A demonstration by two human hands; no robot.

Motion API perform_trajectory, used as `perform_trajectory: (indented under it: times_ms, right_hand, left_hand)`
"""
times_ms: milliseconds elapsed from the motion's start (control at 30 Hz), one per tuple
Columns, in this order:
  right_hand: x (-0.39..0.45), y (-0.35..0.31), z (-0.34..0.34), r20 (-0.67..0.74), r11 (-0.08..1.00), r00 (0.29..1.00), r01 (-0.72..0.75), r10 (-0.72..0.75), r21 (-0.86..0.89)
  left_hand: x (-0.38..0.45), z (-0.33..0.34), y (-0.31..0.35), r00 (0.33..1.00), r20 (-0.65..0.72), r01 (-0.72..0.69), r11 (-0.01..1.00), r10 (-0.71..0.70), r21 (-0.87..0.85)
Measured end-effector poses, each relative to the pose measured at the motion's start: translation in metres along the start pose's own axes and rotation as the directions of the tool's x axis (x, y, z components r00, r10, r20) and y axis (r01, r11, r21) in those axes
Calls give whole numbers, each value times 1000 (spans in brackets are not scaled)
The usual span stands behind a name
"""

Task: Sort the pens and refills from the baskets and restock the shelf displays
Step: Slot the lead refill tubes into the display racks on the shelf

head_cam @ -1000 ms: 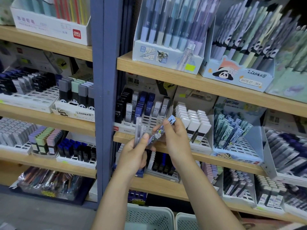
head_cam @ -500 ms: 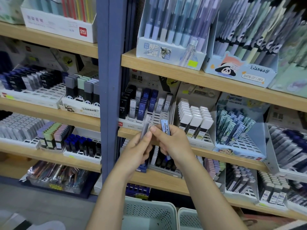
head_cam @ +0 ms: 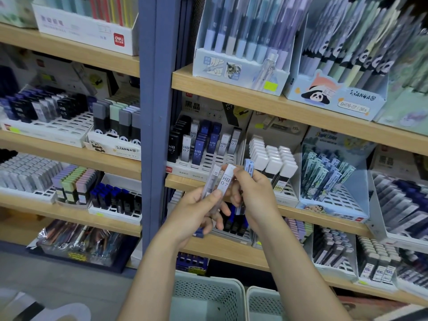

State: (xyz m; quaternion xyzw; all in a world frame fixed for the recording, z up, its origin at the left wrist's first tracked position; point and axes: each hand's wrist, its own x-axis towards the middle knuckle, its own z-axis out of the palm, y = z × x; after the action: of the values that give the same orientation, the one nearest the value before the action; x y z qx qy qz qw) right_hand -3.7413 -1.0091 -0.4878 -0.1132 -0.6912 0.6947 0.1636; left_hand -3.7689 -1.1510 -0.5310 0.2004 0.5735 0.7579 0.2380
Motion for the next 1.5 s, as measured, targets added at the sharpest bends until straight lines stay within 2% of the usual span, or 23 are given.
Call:
perform_trajectory:
  times_ms: [67,200,333,633,833,1033,1267,1500]
  right_hand:
    - [1,1,0,-19,1000,1000,5,-5,8]
    - [-1,1,8,10,1000,1000,18,-18,13]
    - [-1,-2,16,48,997,999,4,-8,78]
    - [0,-3,16,57,988,998,-50,42,144]
    - [12,-14,19,16,979,999,36,-40,200]
    - [27,-17,29,-2,997,998,66,-66,50]
    - [42,-21,32,-114,979,978,186,-175,89]
    - [61,-7,45,-225,985,960,174,-169,5]
  left_hand:
    - [0,1,0,999,-42,-26,997,29,73]
    - [4,-1,-5,967,-219,-84,972,133,218]
    - [6,-1,-10,958,-238,-92,955,162,283]
    - [8,5,-10,953,-262,-111,980,152,163]
    - [10,-1,-10,916,-373,-137,989,147,53]
    - [8,-5,-9,906,-400,-136,990,135,27]
    - [8,-8,-11,913,-384,-145,989,139,13]
    - [10,-10,-12,913,-383,-147,989,142,14]
